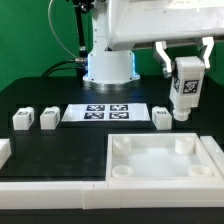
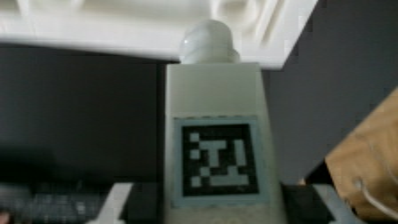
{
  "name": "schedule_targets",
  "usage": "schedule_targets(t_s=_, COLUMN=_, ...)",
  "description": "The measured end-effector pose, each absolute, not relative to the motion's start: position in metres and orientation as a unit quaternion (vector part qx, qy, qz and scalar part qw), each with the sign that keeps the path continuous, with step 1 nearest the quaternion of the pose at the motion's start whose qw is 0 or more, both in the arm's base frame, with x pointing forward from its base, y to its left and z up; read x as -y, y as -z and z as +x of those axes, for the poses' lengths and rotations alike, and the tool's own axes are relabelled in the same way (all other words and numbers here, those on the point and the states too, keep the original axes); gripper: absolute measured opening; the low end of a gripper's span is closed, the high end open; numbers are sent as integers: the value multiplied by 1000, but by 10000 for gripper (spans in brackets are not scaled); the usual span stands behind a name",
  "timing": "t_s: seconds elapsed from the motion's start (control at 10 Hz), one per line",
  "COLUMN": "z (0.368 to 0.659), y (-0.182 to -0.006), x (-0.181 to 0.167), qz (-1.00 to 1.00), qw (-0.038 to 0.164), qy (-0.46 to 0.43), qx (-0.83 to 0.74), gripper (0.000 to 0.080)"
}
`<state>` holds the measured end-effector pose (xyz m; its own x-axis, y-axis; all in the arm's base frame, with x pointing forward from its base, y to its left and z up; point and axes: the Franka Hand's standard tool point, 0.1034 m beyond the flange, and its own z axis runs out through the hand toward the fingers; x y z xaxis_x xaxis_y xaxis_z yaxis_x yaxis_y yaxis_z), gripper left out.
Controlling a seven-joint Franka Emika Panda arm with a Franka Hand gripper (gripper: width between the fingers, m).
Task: Assemble one leg
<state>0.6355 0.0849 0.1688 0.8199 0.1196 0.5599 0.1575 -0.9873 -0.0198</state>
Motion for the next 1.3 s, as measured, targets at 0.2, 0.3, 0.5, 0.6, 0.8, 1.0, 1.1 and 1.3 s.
schedule_targets(t_s=0.2, z=645, y=-167, x=-91, qz=-953, qw=36, qy=291, qx=74, gripper=292)
schedule_targets(t_s=0.3, z=644, y=-166, x=-90, qz=-954, qw=36, qy=290, qx=74, gripper=292)
schedule_targets(t_s=0.5, z=643, y=-164, x=-92, qz=-954, qw=37, qy=289, qx=74, gripper=292)
schedule_targets(t_s=0.6, z=644, y=-158, x=-100, qz=-944, qw=38, qy=318, qx=75, gripper=292)
schedule_targets(t_s=0.8, z=642, y=-133, x=-105, qz=-945, qw=41, qy=317, qx=74, gripper=292)
schedule_targets(t_s=1.0, z=638, y=-118, x=-113, qz=-944, qw=42, qy=319, qx=76, gripper=292)
schedule_targets(t_s=1.1, z=637, y=-114, x=-112, qz=-945, qw=42, qy=316, qx=76, gripper=292)
schedule_targets(t_s=1.3, z=637, y=-106, x=-112, qz=-946, qw=42, qy=312, qx=76, gripper=292)
